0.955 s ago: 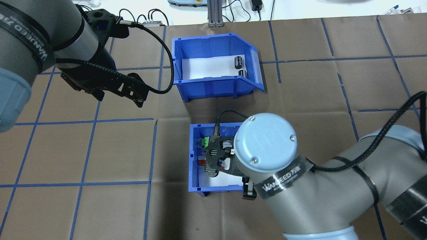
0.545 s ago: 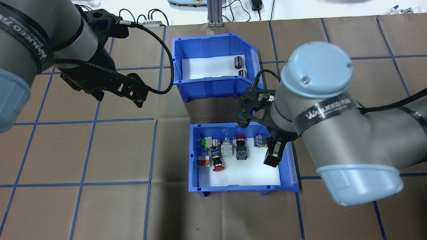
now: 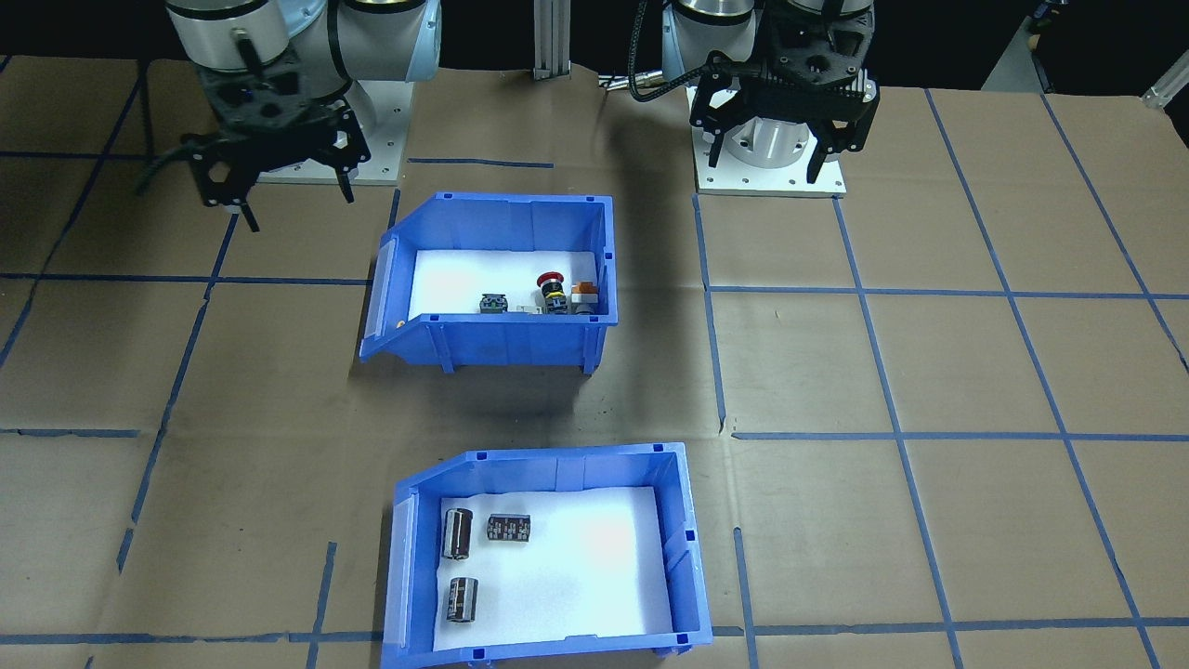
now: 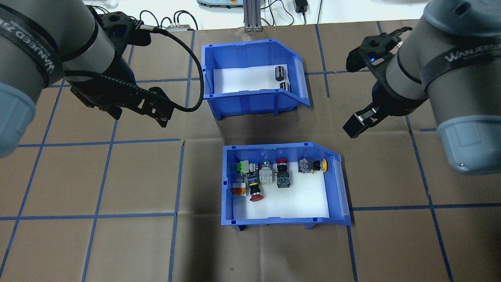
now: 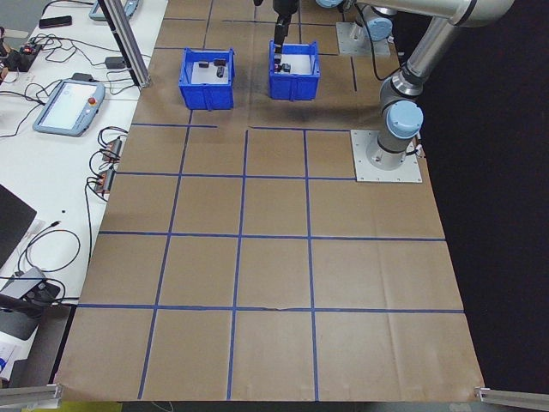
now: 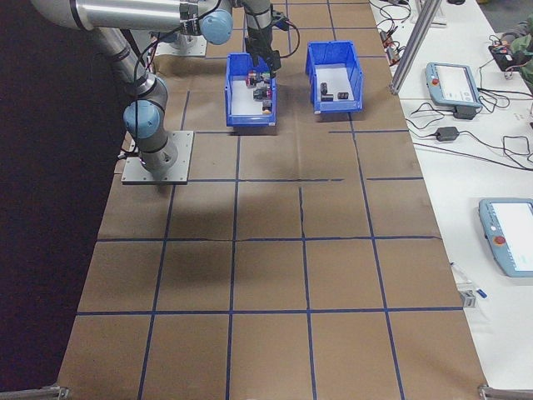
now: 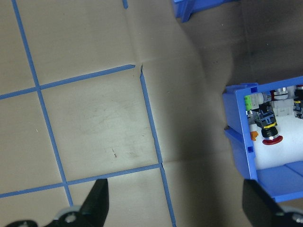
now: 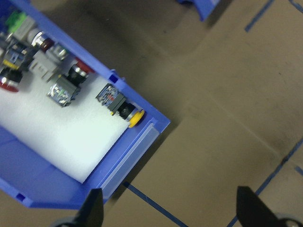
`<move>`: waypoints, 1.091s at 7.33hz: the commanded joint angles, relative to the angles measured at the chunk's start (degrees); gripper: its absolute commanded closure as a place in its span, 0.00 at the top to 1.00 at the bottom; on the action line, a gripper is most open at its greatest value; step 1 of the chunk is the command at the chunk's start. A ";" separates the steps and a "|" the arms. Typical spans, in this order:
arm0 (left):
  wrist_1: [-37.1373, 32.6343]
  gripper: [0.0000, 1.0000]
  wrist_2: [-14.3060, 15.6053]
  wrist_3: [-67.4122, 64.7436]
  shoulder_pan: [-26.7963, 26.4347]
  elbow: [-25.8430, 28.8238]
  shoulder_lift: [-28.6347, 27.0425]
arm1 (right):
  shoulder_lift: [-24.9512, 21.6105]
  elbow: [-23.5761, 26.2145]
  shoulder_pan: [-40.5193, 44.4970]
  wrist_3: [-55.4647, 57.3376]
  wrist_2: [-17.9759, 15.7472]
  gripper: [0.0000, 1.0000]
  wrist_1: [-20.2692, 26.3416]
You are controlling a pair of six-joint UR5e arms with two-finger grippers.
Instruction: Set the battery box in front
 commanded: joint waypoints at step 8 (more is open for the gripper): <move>-0.06 1.00 0.00 -0.14 -0.09 -0.32 0.07 | 13.89 -16.23 -0.94 30.31 0.06 1.00 9.94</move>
